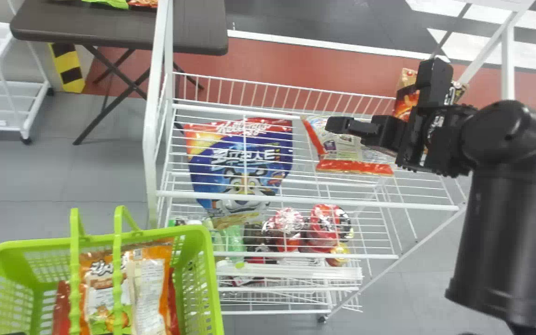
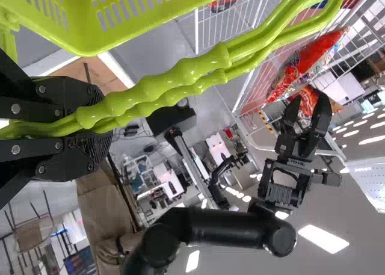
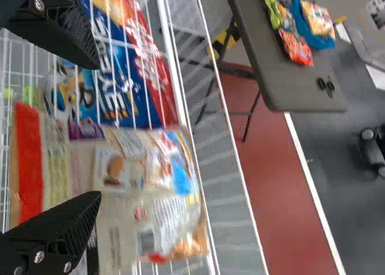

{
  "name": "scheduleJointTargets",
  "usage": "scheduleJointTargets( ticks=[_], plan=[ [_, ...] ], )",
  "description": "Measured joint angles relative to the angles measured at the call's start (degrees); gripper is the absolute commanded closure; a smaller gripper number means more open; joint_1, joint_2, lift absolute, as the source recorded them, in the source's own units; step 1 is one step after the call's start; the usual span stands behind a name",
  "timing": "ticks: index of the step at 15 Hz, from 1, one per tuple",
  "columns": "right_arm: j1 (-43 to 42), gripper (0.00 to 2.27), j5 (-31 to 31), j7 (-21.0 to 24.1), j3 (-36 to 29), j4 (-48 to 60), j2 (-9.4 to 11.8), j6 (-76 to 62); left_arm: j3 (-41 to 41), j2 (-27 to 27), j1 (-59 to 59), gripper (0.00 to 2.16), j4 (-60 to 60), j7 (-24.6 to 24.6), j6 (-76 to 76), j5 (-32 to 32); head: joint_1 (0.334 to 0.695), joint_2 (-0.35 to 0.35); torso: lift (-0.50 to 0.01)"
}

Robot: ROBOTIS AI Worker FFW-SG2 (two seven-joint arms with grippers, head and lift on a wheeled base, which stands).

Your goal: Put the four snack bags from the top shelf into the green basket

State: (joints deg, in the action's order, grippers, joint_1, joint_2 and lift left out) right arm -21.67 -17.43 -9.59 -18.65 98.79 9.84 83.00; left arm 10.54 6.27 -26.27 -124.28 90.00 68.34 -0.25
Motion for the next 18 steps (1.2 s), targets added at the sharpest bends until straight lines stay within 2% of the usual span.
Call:
scheduleJointTargets(
  ticks=[2, 4, 5, 6, 8, 13, 18],
  plan=[
    [-2.5, 0.07, 0.7, 0.2, 0.0, -6.3, 1.7, -1.3, -0.1, 0.0, 0.1, 2.15, 0.0, 0.0, 0.0, 0.0, 0.695, -0.322, 0.0],
    [-4.1, 0.17, 2.1, 0.1, 0.8, -12.0, 2.2, -4.0, -0.4, 0.0, 0.3, 2.15, 0.1, 0.0, 0.0, -0.1, 0.695, -0.336, 0.0],
    [-4.4, 0.48, 2.7, -0.1, 1.5, -14.3, 2.3, -5.3, -0.5, 0.0, 0.4, 2.15, 0.2, 0.0, 0.0, -0.1, 0.695, -0.337, 0.0],
    [-4.7, 1.01, 3.1, -0.4, 1.9, -15.7, 2.3, -6.0, -0.6, 0.0, 0.5, 2.15, 0.2, 0.0, 0.0, -0.1, 0.695, -0.336, 0.0],
    [-5.1, 2.27, 3.3, -1.1, 2.2, -17.3, 2.4, -6.2, -0.3, 0.1, 0.4, 2.15, 0.3, 0.0, 0.0, -0.1, 0.695, -0.331, 0.0],
    [-2.3, 2.26, 0.0, -1.0, -0.6, -12.4, 2.4, -2.8, -0.3, 0.2, 0.4, 2.15, 0.3, 0.0, 0.0, -0.1, 0.695, -0.333, 0.0],
    [2.7, 2.26, -6.5, -1.2, -5.7, -1.1, 2.8, 0.6, -0.4, 0.4, 0.6, 2.15, 0.5, 0.0, 0.0, -0.1, 0.695, -0.349, 0.0]
  ],
)
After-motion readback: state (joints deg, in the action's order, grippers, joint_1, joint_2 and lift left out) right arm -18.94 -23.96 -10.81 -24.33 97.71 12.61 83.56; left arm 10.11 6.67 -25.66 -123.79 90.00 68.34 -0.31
